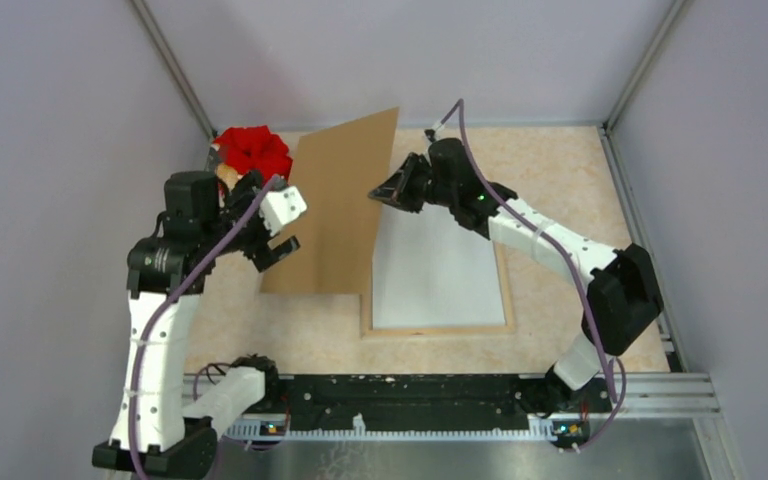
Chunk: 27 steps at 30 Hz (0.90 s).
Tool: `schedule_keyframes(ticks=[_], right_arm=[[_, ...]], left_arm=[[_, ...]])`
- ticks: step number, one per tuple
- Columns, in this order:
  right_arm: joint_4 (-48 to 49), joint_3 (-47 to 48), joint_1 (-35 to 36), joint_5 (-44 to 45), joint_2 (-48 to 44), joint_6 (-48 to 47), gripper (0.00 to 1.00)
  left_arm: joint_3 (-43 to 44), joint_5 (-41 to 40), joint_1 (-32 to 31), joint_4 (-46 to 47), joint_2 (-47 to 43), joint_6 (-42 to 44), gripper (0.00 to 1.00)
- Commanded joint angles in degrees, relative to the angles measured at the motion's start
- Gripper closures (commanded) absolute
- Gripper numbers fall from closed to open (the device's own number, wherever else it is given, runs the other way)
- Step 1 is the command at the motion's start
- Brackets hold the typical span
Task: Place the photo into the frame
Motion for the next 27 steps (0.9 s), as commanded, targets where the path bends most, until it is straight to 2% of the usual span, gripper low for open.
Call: schedule_keyframes(ticks=[1, 5, 10, 13, 21, 23, 25, 27], right_arm=[[7.42, 6.23, -3.94, 0.53, -4.68, 9.3, 1.0], [9.84, 6.92, -8.78, -2.87, -5.69, 17.53, 1.0], [19.48, 3.96, -11.41, -7.68, -6.07, 29.77, 1.0], [21.0, 3.69, -11.43, -8.89, -6.52, 32.07, 1.0], [20.68, -0.66, -11.38, -9.66, -11.7, 33.55, 1.0], [22.62, -2.85, -11.27, -9.25, -13.09, 34.9, 1.0], [24.72, -4.58, -10.31, -8.56, -14.04, 36.37, 1.0], [24.75, -4.91, -9.04, -8.13, -14.23, 36.43, 1.0]], left_arm=[[-1.68, 2.93, -0.4, -6.01, -6.48, 18.83, 0.01], [-6.43, 5.55, -0.4, -3.78, -13.91, 31.78, 0.01], [-16.88, 9.02, -0.31, 7.71, -23.79, 40.1, 0.01], [-21.64, 11.66, -0.07, 17.14, -27.6, 41.68, 0.02], [-16.92, 15.25, 1.36, 27.72, -23.37, 36.64, 0.12], [-17.99, 18.18, 1.36, 27.1, -24.45, 39.53, 0.17], [-19.2, 20.58, 1.44, 22.49, -25.15, 47.15, 0.21], [-20.17, 21.5, 1.45, 21.95, -25.7, 51.84, 0.26]])
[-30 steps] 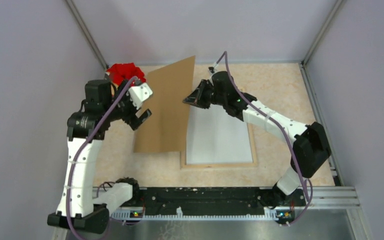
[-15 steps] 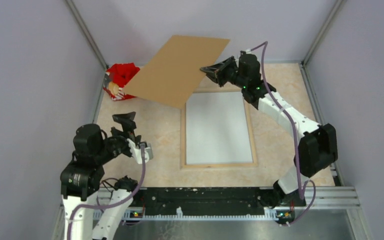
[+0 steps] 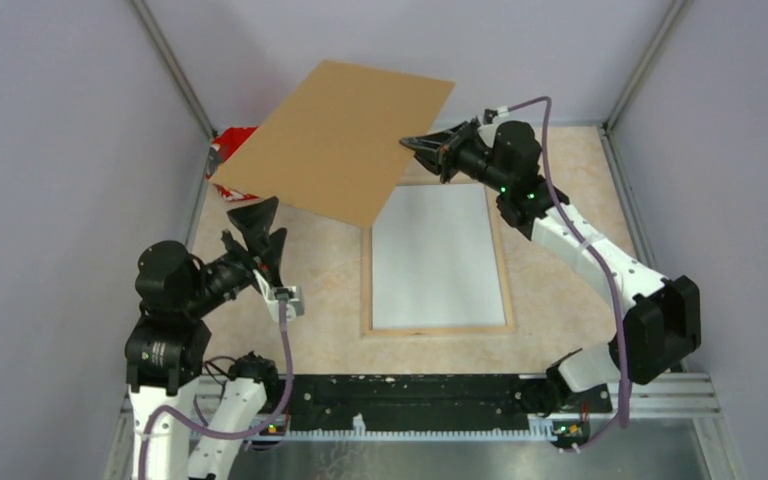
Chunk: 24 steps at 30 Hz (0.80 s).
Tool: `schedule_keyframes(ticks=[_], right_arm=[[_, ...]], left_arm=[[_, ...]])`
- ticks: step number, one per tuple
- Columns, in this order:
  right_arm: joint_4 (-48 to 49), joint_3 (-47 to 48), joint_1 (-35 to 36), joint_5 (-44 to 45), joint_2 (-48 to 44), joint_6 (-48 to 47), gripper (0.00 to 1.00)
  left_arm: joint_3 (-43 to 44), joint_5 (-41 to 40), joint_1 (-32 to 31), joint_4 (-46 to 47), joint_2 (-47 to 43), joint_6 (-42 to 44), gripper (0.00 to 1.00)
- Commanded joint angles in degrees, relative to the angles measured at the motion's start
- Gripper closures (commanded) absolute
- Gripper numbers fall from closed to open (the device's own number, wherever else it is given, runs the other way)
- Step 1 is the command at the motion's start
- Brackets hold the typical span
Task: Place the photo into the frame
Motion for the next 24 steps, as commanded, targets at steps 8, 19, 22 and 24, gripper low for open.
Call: schedule_keyframes(ticks=[8, 19, 22, 24], right_arm=[[11.46, -2.76, 5.35, -0.02, -5.06, 4.18, 1.0], [10.09, -6.73, 10.49, 4.25, -8.68, 2.9, 1.0], [10.26, -6.98, 11.81, 4.95, -8.52, 1.53, 1.0], [8.56, -5.65, 12.58, 4.74, -8.08, -1.46, 1.0]], left_arm=[[-7.8, 10.26, 0.27, 12.83, -5.57, 13.23, 0.23], [-7.54, 8.19, 0.27, 8.68, -3.37, 14.58, 0.38], [-6.58, 7.27, 0.27, 5.54, -2.32, 14.98, 0.68], [-6.16, 6.28, 0.27, 3.98, -1.8, 14.64, 0.84]])
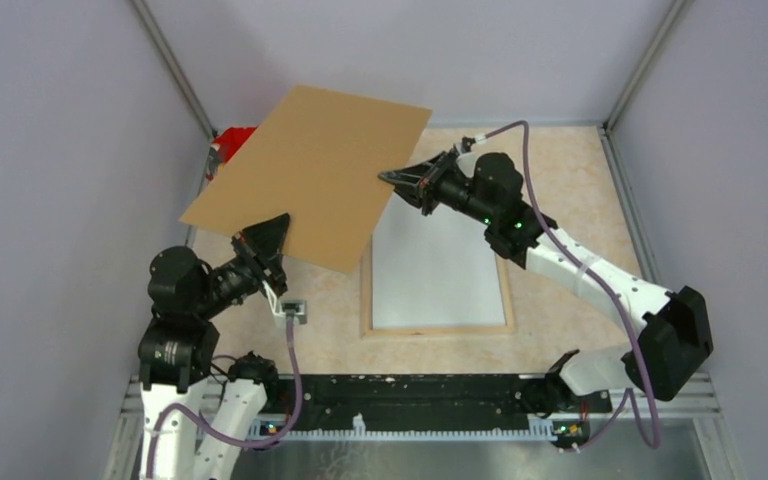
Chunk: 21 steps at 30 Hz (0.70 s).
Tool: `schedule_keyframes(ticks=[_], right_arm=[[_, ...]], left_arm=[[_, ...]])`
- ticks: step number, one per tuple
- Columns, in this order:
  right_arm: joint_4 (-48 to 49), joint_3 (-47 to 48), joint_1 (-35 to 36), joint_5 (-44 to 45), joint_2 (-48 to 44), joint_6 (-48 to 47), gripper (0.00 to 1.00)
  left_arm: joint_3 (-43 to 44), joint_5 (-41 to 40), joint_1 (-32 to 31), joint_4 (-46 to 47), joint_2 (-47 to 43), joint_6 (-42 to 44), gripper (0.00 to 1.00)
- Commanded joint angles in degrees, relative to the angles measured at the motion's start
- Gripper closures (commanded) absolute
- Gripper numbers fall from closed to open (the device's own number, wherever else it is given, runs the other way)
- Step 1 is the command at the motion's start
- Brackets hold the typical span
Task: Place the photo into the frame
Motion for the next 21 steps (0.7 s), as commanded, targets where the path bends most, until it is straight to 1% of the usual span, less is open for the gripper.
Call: schedule_keyframes(ticks=[1, 2, 5, 6, 7, 8, 9, 10, 11, 13, 14, 16, 18, 19, 21], right_arm=[[4.41, 3.17, 2.91, -0.43, -2.54, -5.26, 1.0], [2.79, 3.89, 3.25, -0.8, -2.38, -6.91, 1.0], [-1.06, 3.71, 3.28, -2.62, -2.95, -11.45, 1.0], [-3.21, 3.63, 3.05, -3.26, -3.44, -14.86, 0.97], [-5.82, 3.63, 2.81, -4.04, -3.99, -18.53, 0.92], [-8.79, 3.62, 2.57, -4.59, -4.72, -23.47, 0.81], [-14.25, 3.95, 2.49, -3.99, -5.6, -30.26, 0.73], [-19.51, 3.87, 2.41, -2.14, -6.92, -36.07, 0.6], [-21.78, 2.55, 2.0, -2.39, -8.35, -41.67, 0.49], [-26.42, 0.81, -0.09, -4.6, -10.92, -51.28, 0.31], [-28.57, 0.81, -0.85, -6.67, -12.53, -57.15, 0.25], [-35.86, 2.81, -1.21, -5.26, -15.21, -67.5, 0.14], [-38.74, 2.84, -1.23, -6.52, -19.12, -76.79, 0.08], [-38.68, 1.83, -1.24, -5.71, -21.68, -80.63, 0.07], [-33.32, -3.06, -1.23, -5.34, -27.95, -88.01, 0.05]], left_arm=[[1.85, 0.75, 0.16, -3.61, 2.45, 2.47, 0.91], [1.84, 0.12, 0.16, -4.11, 2.65, 2.8, 0.99], [1.82, -0.92, 0.16, -2.57, 2.99, 0.04, 1.0], [1.82, -1.05, 0.16, -0.86, 3.09, -2.27, 1.0], [2.01, -1.15, 0.16, 0.79, 3.38, -3.95, 1.0], [2.34, -1.13, 0.16, 1.89, 3.83, -5.44, 1.0], [2.89, -1.13, 0.16, 3.06, 4.3, -7.34, 1.0], [3.56, -1.15, 0.16, 4.02, 5.05, -9.07, 1.0], [4.64, -1.15, 0.16, 4.25, 5.83, -10.51, 1.0], [6.87, -0.81, 0.16, 4.44, 7.48, -13.07, 1.0], [7.94, -0.65, 0.16, 4.3, 8.48, -13.92, 1.0], [9.33, -0.27, 0.16, 3.44, 9.3, -14.63, 1.0], [9.79, -0.37, 0.16, 1.79, 9.67, -13.63, 1.0], [10.34, -0.44, 0.16, 0.54, 9.88, -12.62, 1.0], [11.63, -0.19, 0.16, -2.32, 10.27, -11.64, 1.0]])
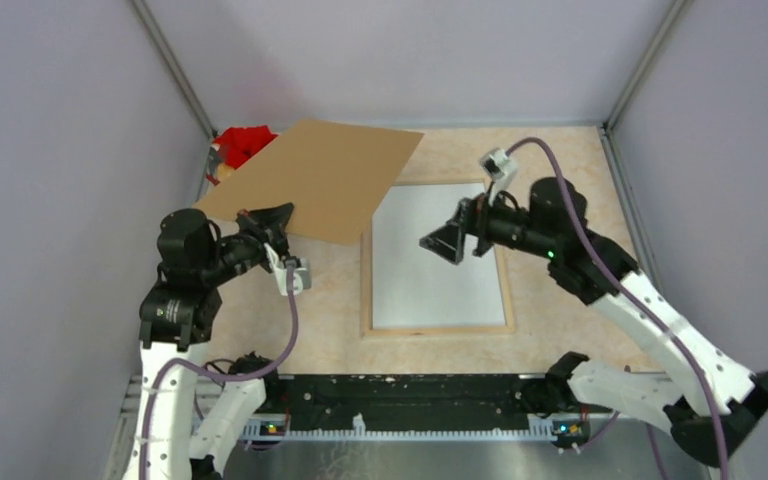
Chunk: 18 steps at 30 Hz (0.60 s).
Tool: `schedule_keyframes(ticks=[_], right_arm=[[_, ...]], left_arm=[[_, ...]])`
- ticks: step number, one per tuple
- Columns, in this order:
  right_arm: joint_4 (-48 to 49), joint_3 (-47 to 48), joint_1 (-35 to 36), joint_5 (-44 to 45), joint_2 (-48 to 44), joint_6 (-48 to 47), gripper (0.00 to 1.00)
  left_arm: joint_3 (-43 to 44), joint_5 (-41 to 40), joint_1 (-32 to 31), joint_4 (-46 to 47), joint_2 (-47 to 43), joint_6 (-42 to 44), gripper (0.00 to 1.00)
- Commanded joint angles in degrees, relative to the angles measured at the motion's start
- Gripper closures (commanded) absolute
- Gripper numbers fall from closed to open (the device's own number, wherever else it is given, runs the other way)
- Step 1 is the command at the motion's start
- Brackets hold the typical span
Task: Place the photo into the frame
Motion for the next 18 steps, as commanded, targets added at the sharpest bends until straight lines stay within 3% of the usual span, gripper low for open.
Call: schedule_keyframes(ticks=[1, 4, 6, 11, 18], right_arm=[[4.08, -6.56, -0.12, -1.63, -13.17, -27.88, 0.04], [18.29, -17.33, -0.1, -3.67, -21.6, -39.67, 0.01], [22.45, -17.74, -0.14, -4.92, -21.74, -44.48, 0.01], [16.02, -7.62, 1.61, -13.43, -10.96, -52.06, 0.01], [13.73, -2.83, 9.79, -8.1, -3.66, -61.42, 0.02]], left_arm=[[6.19, 2.93, 0.14, 0.58, -0.71, 3.03, 1.0], [8.98, 3.75, 0.14, -5.47, -0.15, 5.58, 1.0], [10.7, 4.1, 0.14, -9.18, 0.07, 7.38, 1.0], [12.84, 5.53, 0.14, -13.97, -0.51, 10.51, 1.0], [13.06, 7.24, 0.14, -16.58, -0.77, 12.13, 1.0]])
